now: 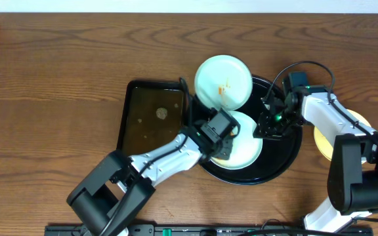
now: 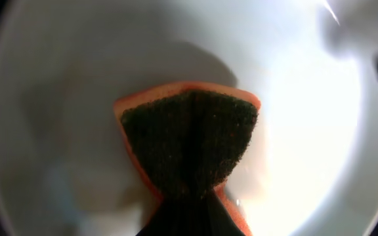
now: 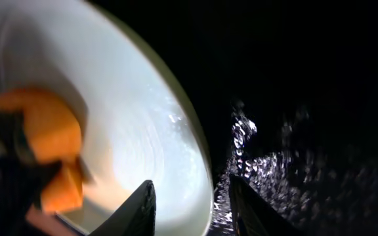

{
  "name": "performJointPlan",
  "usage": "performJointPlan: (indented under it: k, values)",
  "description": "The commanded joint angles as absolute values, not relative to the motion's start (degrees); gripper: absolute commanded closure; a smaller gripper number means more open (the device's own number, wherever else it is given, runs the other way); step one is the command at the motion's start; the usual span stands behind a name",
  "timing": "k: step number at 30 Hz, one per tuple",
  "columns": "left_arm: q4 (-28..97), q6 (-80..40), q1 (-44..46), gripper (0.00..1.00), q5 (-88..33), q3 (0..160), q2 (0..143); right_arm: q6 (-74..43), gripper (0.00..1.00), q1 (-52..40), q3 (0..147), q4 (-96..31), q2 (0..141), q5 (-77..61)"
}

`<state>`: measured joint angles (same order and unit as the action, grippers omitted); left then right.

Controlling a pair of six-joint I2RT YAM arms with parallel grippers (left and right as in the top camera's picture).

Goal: Clean dirty plates on tray and stack at the side
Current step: 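Scrub the mint plate with the sponge while right gripper holds rim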

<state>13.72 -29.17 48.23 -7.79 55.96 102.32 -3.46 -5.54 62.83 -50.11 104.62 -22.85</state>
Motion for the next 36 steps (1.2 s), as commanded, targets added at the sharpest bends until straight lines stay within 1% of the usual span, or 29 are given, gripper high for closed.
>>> performJointPlan:
  k: [1,4,10,15,16,18,26,36]
  values:
    - [14.79,-27.68,50.02,0.92,-10.28,56.05,102.98,-4.71,0.66,-6.57,62.76,-49.52,104.92,-20.16]
    - [15.18,-27.66,50.13,0.92,-10.28,56.05,102.98,-4.71,0.75,-6.98,62.74,-49.47,104.95,-20.12]
    - [16.1,-26.2,49.87,0.92,-9.78,56.05,102.52,-4.69,0.76,-7.07,61.17,-48.31,105.03,-19.51]
    - [16.01,-25.06,49.3,0.92,-9.28,56.05,100.88,-5.43,0.83,-7.18,57.34,-45.19,105.03,-19.53]
    - [16.03,-25.08,49.12,0.92,-8.82,56.05,100.62,-5.67,0.87,-7.18,56.55,-44.51,105.03,-19.84]
    - [16.21,-25.08,48.86,0.92,-7.35,56.05,100.51,-5.74,0.99,-7.18,55.68,-43.68,105.03,-20.16]
    - [17.34,-25.08,48.64,0.92,-6.37,56.05,100.27,-5.1,0.99,-6.55,55.46,-42.3,104.97,-29.23]
    - [17.76,-25.1,46.06,0.92,-6.37,56.05,93.89,-2.9,0.99,-2.13,55.48,-42.0,99.85,-31.48]
